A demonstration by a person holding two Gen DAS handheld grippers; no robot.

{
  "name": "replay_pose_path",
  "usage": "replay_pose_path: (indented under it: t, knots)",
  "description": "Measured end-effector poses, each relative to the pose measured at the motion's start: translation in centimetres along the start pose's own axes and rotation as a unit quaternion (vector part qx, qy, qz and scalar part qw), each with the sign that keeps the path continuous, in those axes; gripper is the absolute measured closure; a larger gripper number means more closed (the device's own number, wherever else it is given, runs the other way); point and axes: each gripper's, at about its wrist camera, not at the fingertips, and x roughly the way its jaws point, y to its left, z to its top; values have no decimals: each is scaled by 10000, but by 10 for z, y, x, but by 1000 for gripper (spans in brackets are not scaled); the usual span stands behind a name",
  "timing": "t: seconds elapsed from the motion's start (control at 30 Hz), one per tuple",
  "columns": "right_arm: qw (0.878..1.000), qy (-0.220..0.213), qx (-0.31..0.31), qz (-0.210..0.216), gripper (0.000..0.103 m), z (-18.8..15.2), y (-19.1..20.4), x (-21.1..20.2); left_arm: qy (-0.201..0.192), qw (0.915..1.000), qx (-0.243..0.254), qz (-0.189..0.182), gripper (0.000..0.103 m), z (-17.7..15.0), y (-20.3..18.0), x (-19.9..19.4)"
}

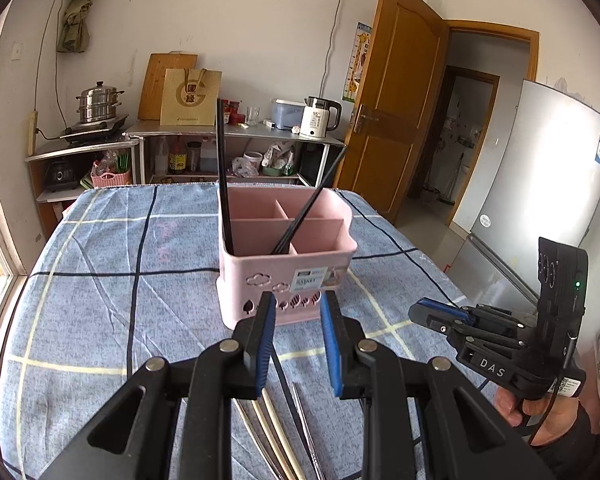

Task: Organize utensils
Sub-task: 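Move both grippers back down to the remaining black chopsticks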

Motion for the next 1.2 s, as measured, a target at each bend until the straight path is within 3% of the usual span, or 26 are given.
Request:
replay_pose_path:
  t: [0.3, 0.5, 0.83, 1.2]
  knots:
    - [9970, 771, 43, -61, 93, -34, -1, 44, 368, 9989, -279, -46, 79, -28, 6, 17]
    - [9943, 1058, 26, -132, 93, -43, -1, 62, 542, 9979, -344, -72, 79, -37, 4, 27]
    - [9931, 1161, -120, -148, 94, -47, -14, 53, 969, 9947, -241, -260, 79, -43, -17, 57]
    - [9926, 1184, -41, -264, 94, -52, -41, 37, 1669, 9850, -64, -442, 79, -53, -54, 112]
